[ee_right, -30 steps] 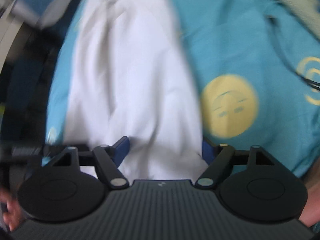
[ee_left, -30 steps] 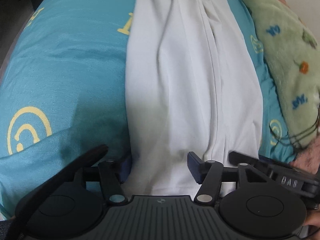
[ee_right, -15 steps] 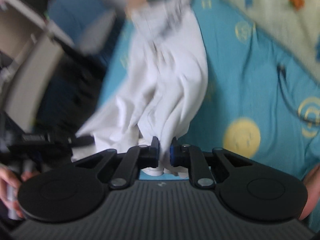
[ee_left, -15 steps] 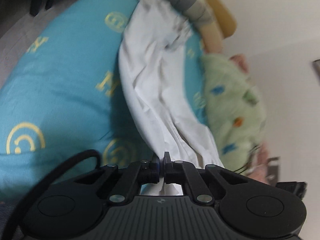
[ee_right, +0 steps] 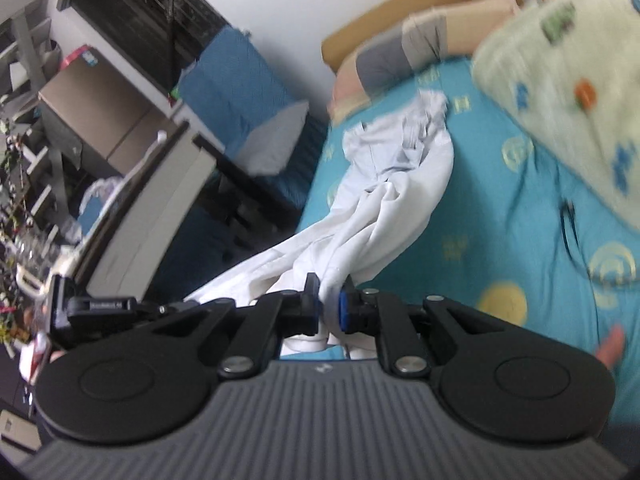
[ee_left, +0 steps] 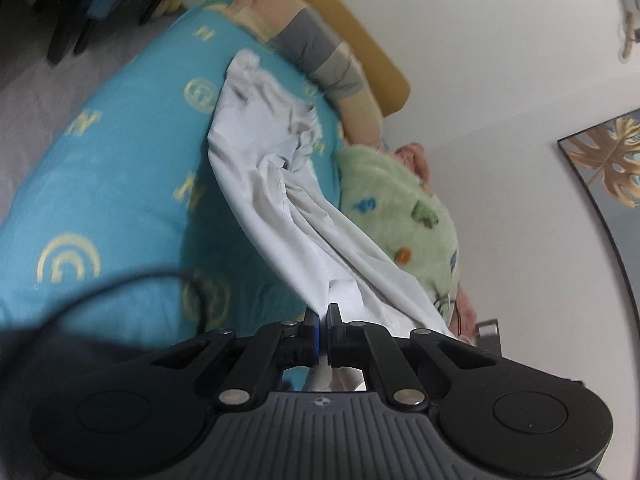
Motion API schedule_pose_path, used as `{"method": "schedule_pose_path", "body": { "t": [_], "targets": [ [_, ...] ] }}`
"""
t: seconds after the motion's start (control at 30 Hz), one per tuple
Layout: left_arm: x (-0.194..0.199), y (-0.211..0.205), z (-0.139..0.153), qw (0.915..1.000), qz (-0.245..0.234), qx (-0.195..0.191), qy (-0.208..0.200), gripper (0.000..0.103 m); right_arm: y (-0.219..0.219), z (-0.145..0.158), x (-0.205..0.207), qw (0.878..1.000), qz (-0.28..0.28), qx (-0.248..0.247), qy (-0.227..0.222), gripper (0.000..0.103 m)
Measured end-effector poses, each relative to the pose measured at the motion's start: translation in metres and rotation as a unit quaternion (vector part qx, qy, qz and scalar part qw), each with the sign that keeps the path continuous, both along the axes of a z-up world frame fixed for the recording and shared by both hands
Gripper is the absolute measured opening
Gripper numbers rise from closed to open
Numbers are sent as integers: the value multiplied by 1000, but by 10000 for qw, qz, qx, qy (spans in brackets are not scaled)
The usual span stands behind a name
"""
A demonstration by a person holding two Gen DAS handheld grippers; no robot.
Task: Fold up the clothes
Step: 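Lift the hem with both grippers and fold it up toward the collar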
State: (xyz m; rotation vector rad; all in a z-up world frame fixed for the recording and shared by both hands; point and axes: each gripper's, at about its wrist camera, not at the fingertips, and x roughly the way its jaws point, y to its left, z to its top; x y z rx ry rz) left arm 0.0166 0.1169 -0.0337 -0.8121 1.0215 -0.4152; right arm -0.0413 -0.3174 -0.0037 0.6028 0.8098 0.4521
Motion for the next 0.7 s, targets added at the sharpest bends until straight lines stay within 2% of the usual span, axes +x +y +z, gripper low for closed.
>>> {"method": "schedule_pose_path", "body": {
  "t": [0.13,0.2,0.3,0.43,0.53,0.7],
  "targets": [
    [-3,-1,-24,9998,-14,-43,180,3,-6,-27,-34,9996,85,145,207,12],
    [10,1,-23,9998,25,-48,170,3,-8,-31,-29,9994,74,239,243,12],
    [40,-1,-17,9999,111,2,106,3,-10,-27,-5,9995,-63,300,57,13],
    [108,-15,-13,9981,364,429,-248,3,-4,-22,56,9993,-245,168,-212,13],
    [160,-28,-12,9929,627,814,-598,3,9,-26,115,9982,-366,-259,-393,13],
    [235,-58,-32,9702,887,1873,-1259,3,31,-47,207,9929,-551,-773,-711,13]
  ]
}}
